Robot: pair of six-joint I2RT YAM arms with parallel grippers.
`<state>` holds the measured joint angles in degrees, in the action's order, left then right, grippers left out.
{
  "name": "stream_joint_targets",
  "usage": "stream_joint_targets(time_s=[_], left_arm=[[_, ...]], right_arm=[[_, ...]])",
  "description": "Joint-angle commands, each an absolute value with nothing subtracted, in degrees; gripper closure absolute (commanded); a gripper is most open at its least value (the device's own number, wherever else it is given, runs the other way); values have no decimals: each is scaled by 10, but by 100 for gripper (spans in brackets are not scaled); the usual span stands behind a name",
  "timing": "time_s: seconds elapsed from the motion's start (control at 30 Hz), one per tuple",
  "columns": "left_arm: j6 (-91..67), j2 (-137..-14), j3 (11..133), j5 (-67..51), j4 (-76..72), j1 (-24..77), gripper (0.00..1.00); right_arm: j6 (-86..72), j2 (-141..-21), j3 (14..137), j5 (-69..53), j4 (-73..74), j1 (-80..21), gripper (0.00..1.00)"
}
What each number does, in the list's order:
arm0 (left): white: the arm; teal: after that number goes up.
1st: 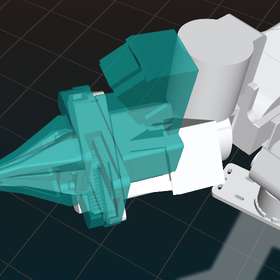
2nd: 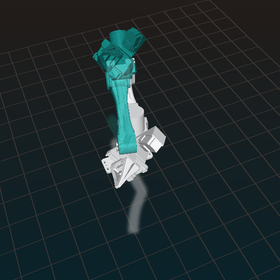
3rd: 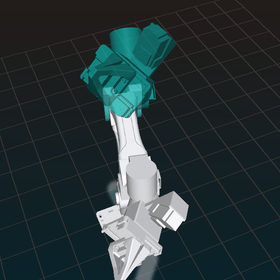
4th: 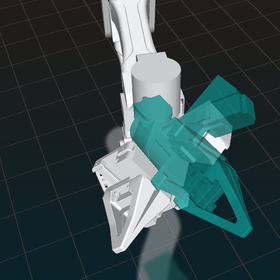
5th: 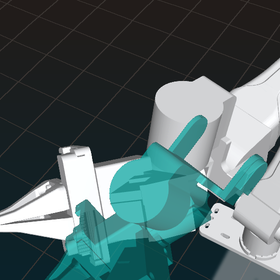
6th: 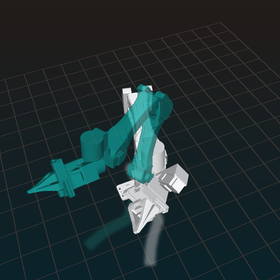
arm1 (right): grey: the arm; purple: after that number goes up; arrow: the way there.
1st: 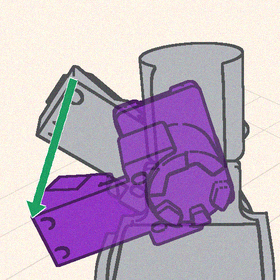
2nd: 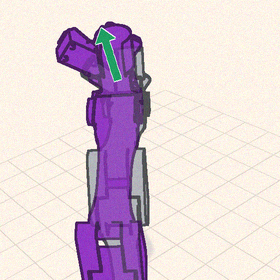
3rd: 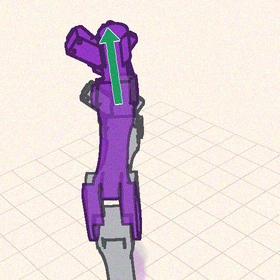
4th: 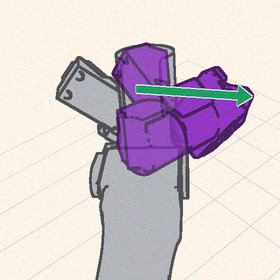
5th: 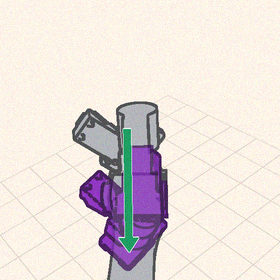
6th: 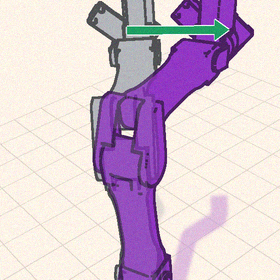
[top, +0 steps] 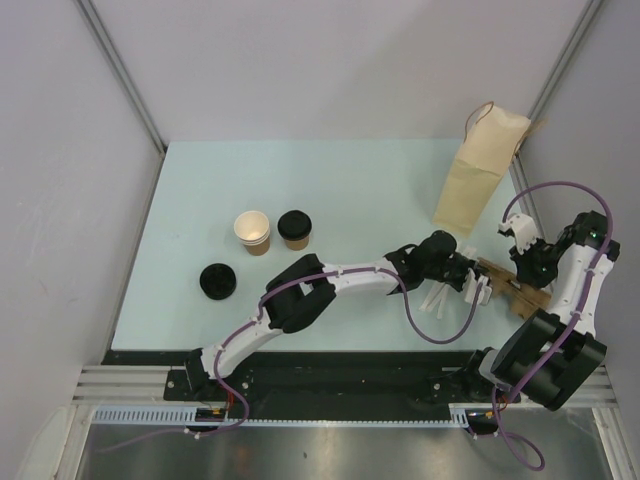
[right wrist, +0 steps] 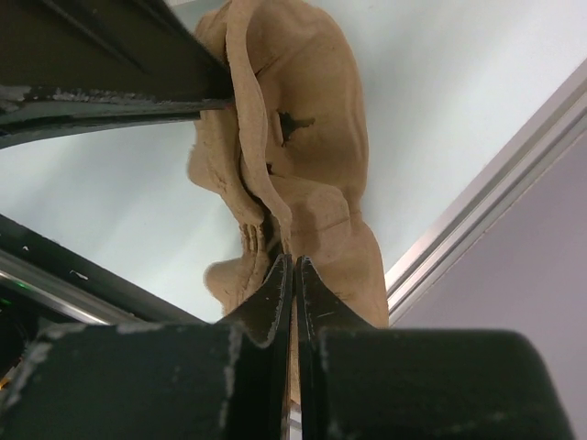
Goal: Pack the takeout coffee
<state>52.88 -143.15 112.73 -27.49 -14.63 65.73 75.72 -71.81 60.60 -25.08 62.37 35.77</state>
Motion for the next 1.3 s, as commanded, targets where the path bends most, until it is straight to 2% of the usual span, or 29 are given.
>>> stream_joint_targets(time_s=[0.0,0.03,0.53,0.67,0.7,0.77,0.9,1.13,1.27], left_arm=[[555,-1431,1129,-265,-146,664,97],[562,-1425,1109,-264,-161,666,100],[657,-1383,976,-219,-271,689,100],[662,-1368,938,-207,-305,693,85],[659,-1359,933,-208,-308,693,75],[650,-1348,916,-209,-310,692,67],[642,-1312,888,-202,-311,693,43],[617,-1239,819,-174,-300,689,21],[592,-1194,780,-172,-271,681,14]], right_arm=[[758,-715,631,-275,626,364,100],[750,-716,630,-275,622,365,100],[688,-713,678,-285,570,370,100],[688,-710,690,-292,582,373,100],[691,-708,693,-293,586,374,100],[693,-703,696,-297,593,375,100],[696,-689,706,-307,613,377,100],[711,-658,720,-327,657,373,100],[716,-644,720,-325,681,355,100]])
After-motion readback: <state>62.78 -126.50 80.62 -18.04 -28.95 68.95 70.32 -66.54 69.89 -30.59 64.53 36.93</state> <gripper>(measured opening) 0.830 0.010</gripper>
